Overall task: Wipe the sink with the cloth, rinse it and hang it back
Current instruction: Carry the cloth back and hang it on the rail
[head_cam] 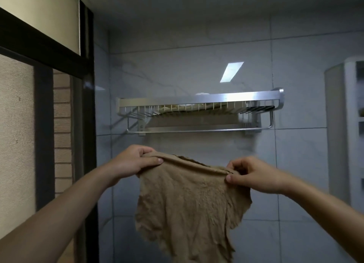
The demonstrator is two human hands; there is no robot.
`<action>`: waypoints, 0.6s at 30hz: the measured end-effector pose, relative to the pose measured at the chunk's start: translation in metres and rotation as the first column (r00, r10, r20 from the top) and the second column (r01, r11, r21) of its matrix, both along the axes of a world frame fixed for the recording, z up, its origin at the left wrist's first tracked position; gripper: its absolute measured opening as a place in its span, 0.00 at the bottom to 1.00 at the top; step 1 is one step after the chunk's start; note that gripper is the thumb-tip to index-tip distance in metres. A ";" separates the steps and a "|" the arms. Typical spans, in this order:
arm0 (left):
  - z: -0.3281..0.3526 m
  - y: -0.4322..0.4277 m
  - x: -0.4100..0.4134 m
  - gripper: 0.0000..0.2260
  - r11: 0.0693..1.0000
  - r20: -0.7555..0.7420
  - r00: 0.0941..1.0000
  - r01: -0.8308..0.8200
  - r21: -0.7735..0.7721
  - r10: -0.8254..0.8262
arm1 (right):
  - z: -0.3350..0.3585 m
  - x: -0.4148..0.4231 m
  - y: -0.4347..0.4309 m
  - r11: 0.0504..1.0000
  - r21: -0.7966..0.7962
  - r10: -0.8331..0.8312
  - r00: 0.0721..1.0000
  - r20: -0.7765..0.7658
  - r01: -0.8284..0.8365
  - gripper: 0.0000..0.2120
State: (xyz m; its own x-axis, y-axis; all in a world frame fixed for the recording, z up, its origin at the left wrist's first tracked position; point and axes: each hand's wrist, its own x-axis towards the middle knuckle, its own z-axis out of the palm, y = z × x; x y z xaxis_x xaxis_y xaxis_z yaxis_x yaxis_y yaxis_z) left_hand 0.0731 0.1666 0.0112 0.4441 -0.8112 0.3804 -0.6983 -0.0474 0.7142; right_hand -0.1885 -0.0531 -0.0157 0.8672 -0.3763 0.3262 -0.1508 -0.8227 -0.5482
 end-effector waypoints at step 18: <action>0.066 -0.091 0.105 0.02 0.847 -0.729 0.674 -0.313 -0.430 -0.120 | 0.107 0.145 -0.055 0.697 0.712 -0.367 0.810 0.457 -0.086 0.06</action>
